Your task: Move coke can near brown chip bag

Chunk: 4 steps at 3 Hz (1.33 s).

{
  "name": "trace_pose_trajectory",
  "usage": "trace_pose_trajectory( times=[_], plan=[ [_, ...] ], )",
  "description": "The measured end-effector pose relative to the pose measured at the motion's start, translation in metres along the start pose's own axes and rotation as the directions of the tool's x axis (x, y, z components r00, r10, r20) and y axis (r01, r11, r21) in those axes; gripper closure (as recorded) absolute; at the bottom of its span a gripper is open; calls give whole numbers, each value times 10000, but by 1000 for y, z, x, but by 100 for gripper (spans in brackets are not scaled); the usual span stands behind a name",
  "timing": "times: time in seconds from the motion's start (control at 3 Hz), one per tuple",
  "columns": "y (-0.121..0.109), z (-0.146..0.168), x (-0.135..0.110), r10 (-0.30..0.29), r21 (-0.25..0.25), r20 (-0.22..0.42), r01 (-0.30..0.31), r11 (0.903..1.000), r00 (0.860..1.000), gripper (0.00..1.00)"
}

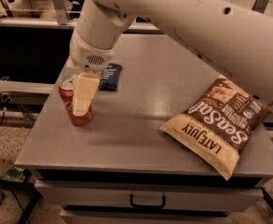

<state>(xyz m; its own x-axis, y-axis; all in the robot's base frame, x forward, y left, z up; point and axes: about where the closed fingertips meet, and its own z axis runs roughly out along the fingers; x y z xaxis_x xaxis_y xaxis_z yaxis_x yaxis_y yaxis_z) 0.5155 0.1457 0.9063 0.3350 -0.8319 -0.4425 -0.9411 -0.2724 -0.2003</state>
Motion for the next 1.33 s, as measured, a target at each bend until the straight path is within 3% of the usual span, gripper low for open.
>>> trace_pose_trajectory(
  times=[0.67, 1.0, 1.33],
  plan=[
    [20, -11, -12, -499, -190, 565, 510, 9985, 9972, 65],
    [20, -18, -10, -472, -244, 655, 489, 9985, 9967, 88],
    [-1, -38, 22, 296, -165, 564, -287, 9995, 9980, 100]
  ],
)
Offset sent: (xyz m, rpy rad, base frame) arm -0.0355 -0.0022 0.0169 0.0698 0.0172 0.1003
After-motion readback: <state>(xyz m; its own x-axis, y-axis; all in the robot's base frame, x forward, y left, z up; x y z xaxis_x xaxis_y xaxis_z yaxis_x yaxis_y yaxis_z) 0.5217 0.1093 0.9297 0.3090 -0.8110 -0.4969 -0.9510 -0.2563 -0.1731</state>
